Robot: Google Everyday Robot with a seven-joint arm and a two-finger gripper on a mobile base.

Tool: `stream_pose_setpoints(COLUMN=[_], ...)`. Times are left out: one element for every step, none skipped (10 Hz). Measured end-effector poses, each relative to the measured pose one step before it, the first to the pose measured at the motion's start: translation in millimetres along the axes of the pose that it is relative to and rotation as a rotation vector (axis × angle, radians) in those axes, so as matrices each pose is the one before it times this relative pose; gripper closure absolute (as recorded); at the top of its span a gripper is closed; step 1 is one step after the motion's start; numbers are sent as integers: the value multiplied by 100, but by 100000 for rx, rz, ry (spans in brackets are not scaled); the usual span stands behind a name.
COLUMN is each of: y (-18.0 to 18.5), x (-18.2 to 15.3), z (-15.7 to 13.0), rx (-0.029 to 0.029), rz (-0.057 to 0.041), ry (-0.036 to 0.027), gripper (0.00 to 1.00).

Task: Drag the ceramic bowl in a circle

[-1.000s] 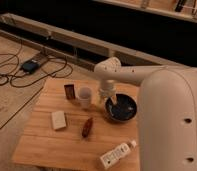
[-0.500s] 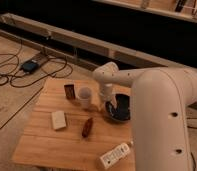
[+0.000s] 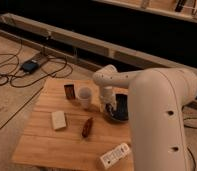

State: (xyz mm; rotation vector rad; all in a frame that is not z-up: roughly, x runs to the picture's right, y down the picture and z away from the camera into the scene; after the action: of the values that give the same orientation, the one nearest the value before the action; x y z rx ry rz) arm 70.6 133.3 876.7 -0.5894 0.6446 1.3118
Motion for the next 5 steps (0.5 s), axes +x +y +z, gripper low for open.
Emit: stream_pose_setpoints(y=[40,-26,-83,200,333], x=[155,179,286,447,402], z=[115,82,-52,-179,-273], rx=[317,323,485,-324,-716], rz=[-192,21,508,811,509], ry=[385,474,602,851,477], gripper=[71,78,90,98,100])
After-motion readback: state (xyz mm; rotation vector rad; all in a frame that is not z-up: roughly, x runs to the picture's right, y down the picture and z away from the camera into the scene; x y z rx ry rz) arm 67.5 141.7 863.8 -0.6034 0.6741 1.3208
